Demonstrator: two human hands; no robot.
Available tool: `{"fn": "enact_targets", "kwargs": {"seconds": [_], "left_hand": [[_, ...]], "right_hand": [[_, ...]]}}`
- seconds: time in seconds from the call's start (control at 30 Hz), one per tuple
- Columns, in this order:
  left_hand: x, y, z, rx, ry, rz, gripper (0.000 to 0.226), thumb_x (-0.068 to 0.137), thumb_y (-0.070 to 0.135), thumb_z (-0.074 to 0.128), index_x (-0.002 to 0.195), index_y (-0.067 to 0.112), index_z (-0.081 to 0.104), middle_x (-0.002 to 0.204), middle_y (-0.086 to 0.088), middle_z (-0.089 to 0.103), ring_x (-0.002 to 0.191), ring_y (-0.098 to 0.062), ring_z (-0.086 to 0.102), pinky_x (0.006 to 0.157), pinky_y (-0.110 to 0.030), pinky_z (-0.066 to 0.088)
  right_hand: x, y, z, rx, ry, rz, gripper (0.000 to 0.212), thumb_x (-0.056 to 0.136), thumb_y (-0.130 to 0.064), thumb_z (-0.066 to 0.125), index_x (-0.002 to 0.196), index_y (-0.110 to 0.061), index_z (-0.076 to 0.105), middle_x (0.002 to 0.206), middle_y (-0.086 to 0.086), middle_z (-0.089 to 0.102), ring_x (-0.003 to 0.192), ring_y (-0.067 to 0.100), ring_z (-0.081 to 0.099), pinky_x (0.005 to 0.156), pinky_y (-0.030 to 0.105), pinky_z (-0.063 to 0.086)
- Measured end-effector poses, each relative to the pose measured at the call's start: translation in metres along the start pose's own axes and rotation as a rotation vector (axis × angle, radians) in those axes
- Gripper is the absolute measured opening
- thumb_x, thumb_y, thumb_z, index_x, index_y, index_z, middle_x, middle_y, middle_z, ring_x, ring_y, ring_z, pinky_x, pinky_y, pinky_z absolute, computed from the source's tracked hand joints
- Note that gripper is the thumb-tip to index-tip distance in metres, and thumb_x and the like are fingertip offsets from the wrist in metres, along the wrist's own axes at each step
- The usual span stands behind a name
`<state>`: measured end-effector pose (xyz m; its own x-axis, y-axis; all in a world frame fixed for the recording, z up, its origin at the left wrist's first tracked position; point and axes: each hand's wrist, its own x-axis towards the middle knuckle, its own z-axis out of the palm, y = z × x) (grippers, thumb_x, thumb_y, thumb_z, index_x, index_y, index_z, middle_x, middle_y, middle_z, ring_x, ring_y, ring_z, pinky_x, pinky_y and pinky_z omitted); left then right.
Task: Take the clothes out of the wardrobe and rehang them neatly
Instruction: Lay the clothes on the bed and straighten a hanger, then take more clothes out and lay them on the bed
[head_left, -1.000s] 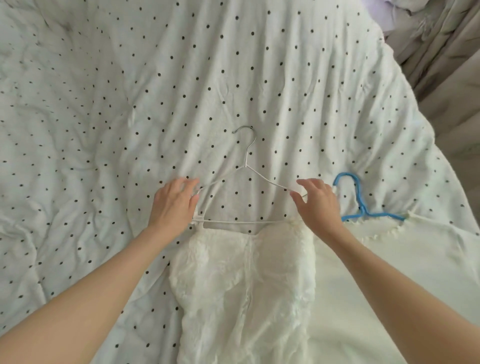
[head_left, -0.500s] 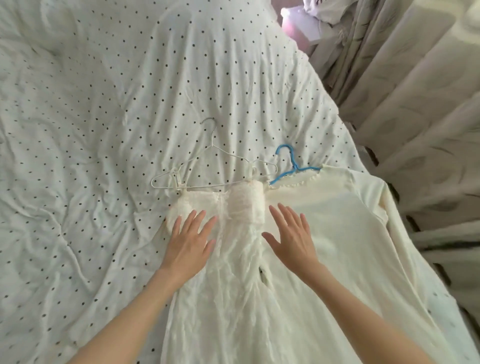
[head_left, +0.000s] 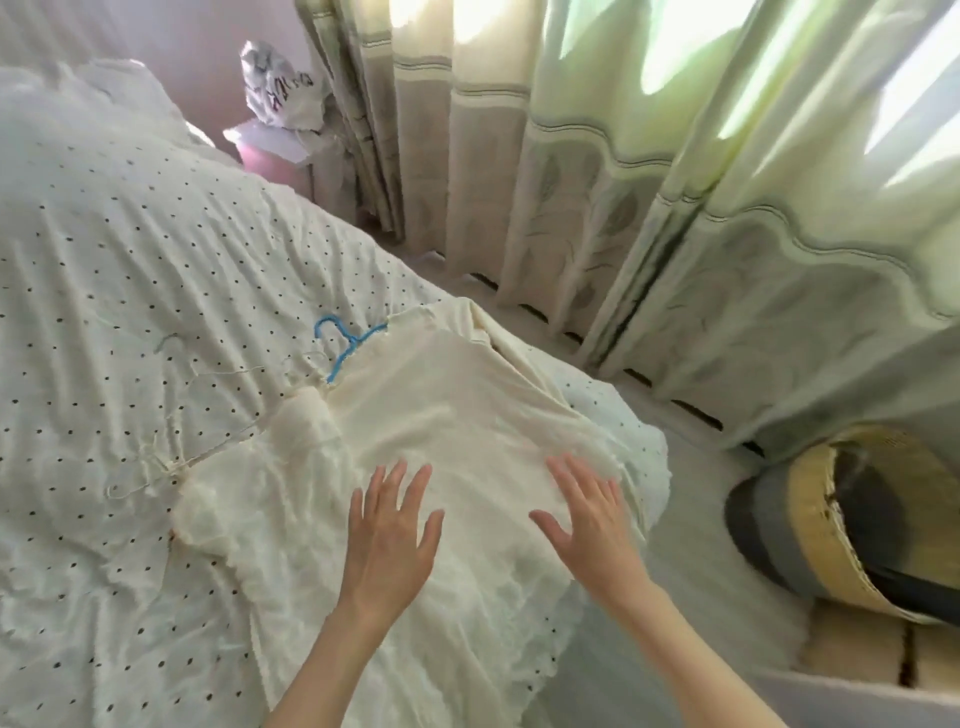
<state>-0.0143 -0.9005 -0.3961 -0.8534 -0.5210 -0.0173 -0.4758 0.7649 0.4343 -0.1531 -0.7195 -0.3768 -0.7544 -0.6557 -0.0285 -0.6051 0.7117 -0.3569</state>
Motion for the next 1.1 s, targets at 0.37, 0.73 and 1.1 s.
{"fn": "enact_targets", "kwargs": {"seconds": [0.37, 0.73, 1.1], "left_hand": [[-0.015, 0.219, 0.030, 0.008, -0.154, 0.655, 0.047, 0.094, 0.045, 0.025, 0.133, 0.022, 0.038, 0.137, -0.009, 0.047, 0.130, -0.030, 0.038, 0.106, -0.046, 0.031], [-0.139, 0.470, 0.111, -0.003, -0.313, 1.046, 0.056, 0.089, 0.045, 0.028, 0.137, 0.020, 0.042, 0.139, -0.008, 0.047, 0.133, -0.030, 0.038, 0.105, -0.046, 0.020], [-0.255, 0.665, 0.190, -0.112, -0.488, 1.422, 0.061, 0.093, 0.053, 0.016, 0.147, 0.025, 0.020, 0.154, -0.001, 0.021, 0.143, -0.022, 0.010, 0.111, -0.032, 0.001]], "right_hand": [[-0.188, 0.141, -0.117, -0.004, 0.392, 0.543, 0.060, 0.091, -0.040, 0.053, 0.144, -0.019, 0.032, 0.150, 0.004, 0.032, 0.142, 0.020, 0.019, 0.114, 0.041, 0.003], [-0.402, 0.284, -0.219, -0.091, 0.530, 0.900, 0.062, 0.094, -0.053, 0.034, 0.147, -0.023, 0.022, 0.155, 0.000, 0.021, 0.145, 0.017, 0.009, 0.116, 0.042, -0.001], [-0.577, 0.366, -0.274, -0.185, 0.659, 1.293, 0.080, 0.080, -0.063, 0.016, 0.142, -0.017, 0.038, 0.147, 0.008, 0.038, 0.140, 0.024, 0.026, 0.113, 0.049, 0.015]]}}
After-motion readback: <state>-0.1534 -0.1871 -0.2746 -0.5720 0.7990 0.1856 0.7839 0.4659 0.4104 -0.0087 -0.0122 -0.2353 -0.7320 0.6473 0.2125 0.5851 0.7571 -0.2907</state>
